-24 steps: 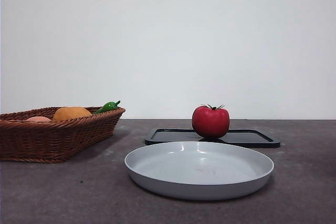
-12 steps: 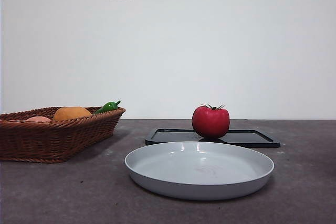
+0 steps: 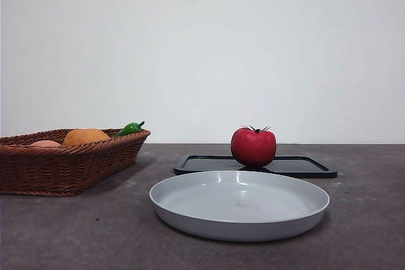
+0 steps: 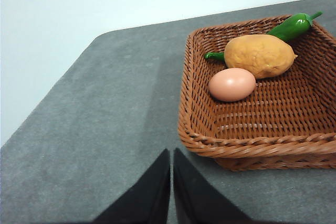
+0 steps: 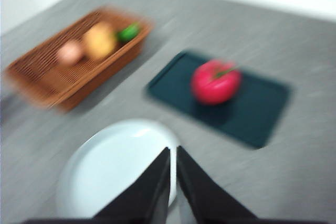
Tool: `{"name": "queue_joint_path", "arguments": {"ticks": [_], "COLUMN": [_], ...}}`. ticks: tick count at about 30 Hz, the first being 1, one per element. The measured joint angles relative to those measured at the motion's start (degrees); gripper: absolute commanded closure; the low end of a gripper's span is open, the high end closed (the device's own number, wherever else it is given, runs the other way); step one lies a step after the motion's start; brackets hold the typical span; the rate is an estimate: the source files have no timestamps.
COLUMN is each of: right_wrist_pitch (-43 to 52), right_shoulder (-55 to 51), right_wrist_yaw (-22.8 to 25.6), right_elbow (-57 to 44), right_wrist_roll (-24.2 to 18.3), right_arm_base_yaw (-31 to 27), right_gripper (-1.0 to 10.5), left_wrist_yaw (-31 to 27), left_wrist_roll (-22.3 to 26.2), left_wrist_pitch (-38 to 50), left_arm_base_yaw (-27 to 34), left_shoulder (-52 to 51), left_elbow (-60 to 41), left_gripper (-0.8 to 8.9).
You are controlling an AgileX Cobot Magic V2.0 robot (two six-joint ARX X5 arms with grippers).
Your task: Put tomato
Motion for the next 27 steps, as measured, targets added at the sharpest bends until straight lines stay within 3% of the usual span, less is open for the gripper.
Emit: {"name": "queue_joint_path", "arguments": {"ticks": [7, 10, 17, 21, 27], "right_wrist_pitch": [13.7, 20.5, 30.3, 31.3, 32.1], "right_shoulder": [-11.5, -16.2, -25.0, -28.3, -31.1], "right_wrist_yaw": [1.8, 1.8, 3.9, 7.9, 8.0], "right_elbow": [-16.3, -23.5, -34.9, -39.7, -44.4], "right_wrist_roll": [0.0, 0.0, 0.0, 0.0, 0.0], "right_arm_base_yaw": [-14.8, -17.9, -20.6, -20.7, -20.8], "right_gripper": [9.4, 9.4, 9.4, 9.4, 9.4], "left_wrist_yaw": [0.0, 0.0, 0.0, 0.0, 0.0], "left_wrist_roll": [0.0, 0.0, 0.0, 0.0, 0.0], "left_wrist_pitch": [0.0, 0.0, 0.0, 0.0, 0.0], "left_arm_base_yaw": [0.0, 0.0, 0.0, 0.0, 0.0], "left_shoulder": [0.0, 0.0, 0.0, 0.0, 0.0], "left_elbow": [0.0, 0.0, 0.0, 0.0, 0.0], "left_gripper": [8.05, 8.05, 8.05, 8.05, 8.05]}}
